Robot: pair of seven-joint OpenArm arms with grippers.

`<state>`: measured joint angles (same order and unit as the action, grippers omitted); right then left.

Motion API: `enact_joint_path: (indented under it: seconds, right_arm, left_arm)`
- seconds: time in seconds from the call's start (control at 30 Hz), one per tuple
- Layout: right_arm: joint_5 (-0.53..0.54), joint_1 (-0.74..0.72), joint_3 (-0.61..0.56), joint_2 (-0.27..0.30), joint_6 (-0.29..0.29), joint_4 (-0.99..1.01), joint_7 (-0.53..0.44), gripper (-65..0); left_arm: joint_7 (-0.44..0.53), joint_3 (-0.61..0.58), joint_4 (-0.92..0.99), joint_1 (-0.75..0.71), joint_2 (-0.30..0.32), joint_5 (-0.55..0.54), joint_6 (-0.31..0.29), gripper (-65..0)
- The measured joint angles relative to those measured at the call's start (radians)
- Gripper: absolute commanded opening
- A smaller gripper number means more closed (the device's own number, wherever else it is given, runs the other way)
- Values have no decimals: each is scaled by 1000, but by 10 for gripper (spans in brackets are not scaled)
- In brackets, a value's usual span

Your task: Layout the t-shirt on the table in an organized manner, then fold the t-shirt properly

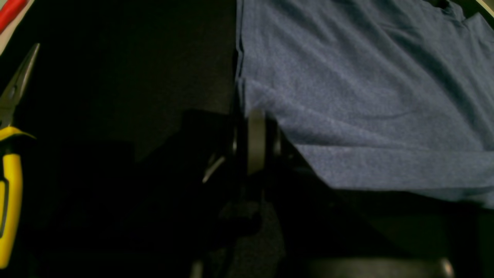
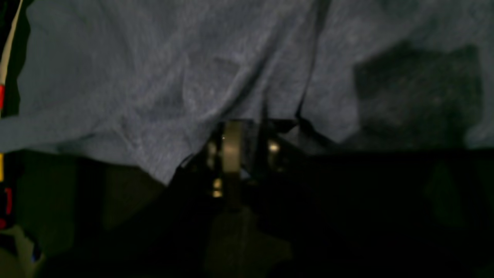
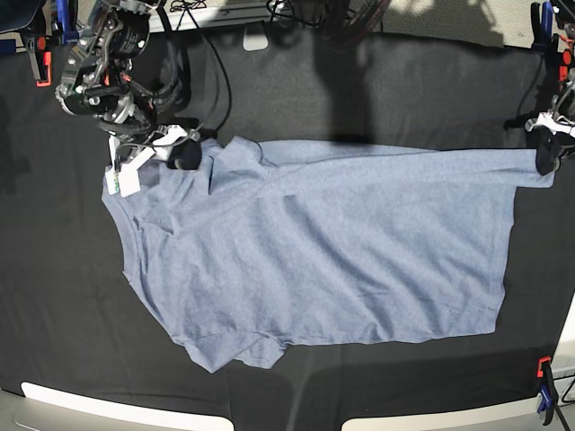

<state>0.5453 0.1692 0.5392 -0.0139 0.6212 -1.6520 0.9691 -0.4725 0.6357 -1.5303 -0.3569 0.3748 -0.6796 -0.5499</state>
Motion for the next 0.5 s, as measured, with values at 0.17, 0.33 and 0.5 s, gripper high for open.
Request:
enact_joint_path:
  seconds: [0.17, 0.33, 0.5]
  right_arm:
    - [-95, 0, 2, 0, 9, 0, -44, -650]
    - [-85, 64, 1, 0, 47, -117, -45, -650]
    - [-82, 196, 41, 0, 50, -344, -43, -650]
  left_arm:
    - [1, 0, 0, -17, 0, -3, 0, -650]
    - [3, 0, 0, -65, 5, -93, 0, -650]
    - [-2, 7, 0, -122, 8, -179, -64, -650]
